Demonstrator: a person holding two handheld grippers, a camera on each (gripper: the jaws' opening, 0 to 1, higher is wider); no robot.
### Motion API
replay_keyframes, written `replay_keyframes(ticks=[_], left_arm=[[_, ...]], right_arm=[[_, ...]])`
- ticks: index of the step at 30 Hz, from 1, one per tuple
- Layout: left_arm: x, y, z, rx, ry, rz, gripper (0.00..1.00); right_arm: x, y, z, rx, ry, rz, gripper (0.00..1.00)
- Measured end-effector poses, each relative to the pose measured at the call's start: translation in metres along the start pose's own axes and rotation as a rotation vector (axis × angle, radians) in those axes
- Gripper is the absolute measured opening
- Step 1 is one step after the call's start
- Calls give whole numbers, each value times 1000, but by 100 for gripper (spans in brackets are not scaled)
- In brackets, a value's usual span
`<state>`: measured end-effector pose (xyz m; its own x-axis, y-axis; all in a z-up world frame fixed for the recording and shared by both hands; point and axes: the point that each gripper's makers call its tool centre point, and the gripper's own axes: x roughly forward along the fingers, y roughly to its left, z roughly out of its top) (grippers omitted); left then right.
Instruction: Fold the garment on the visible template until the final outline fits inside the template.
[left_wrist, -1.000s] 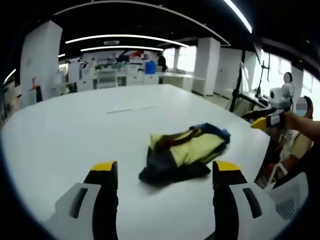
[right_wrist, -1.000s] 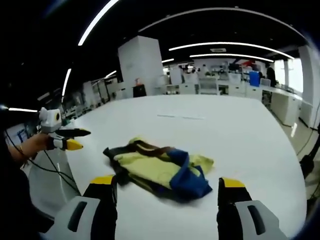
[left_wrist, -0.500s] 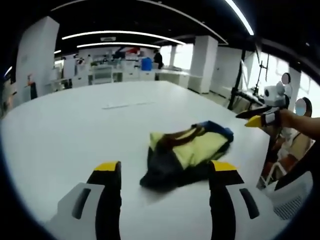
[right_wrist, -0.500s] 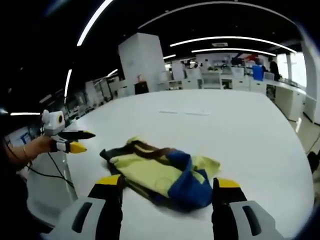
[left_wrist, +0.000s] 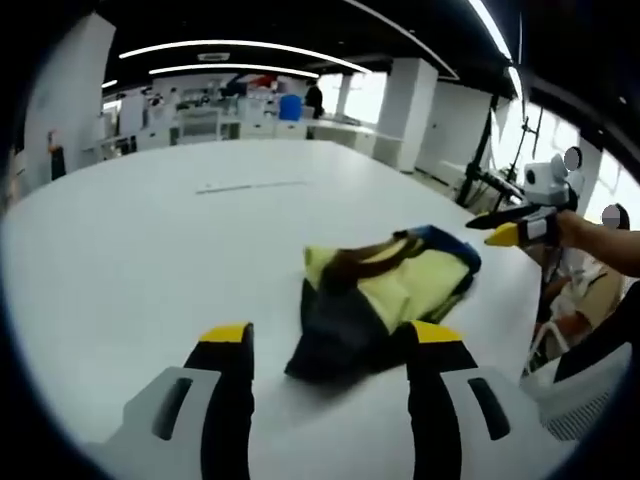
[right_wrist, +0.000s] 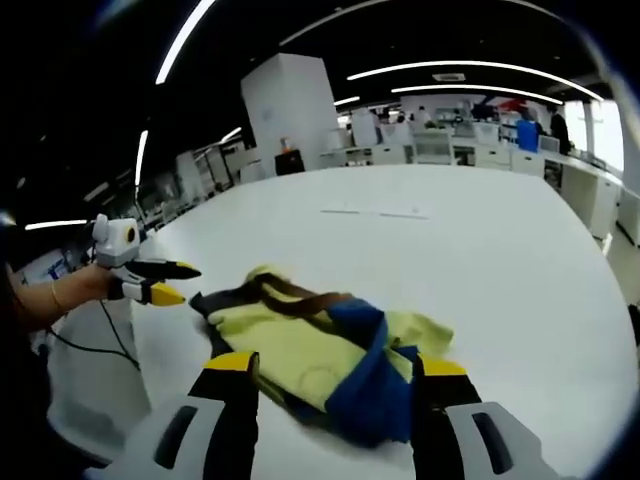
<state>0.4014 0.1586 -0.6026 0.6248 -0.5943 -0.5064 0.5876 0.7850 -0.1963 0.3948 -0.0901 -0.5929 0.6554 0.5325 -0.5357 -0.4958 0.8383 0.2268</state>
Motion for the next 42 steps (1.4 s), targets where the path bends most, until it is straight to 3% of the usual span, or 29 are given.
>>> replay_keyframes(ticks=[14,27,31,36,42], left_arm=[[26,9,-12,-23,55,-37,44],[38,7,-22,-44,91,-79,18],[42,8,-24,-69,103,-68,4],[42,7,-21,-59,95,-56,1],[36,3,-15,-16,80,-45,0]], right_arm=[[24,-15,-3,60,23,2,38],[28,-25,-13,98,66,-33,16],[28,-28,-14,103,69,-49,11],[27,-28,-15,117,72,-54,0],[23,-27,-12,134,62,-53,0]])
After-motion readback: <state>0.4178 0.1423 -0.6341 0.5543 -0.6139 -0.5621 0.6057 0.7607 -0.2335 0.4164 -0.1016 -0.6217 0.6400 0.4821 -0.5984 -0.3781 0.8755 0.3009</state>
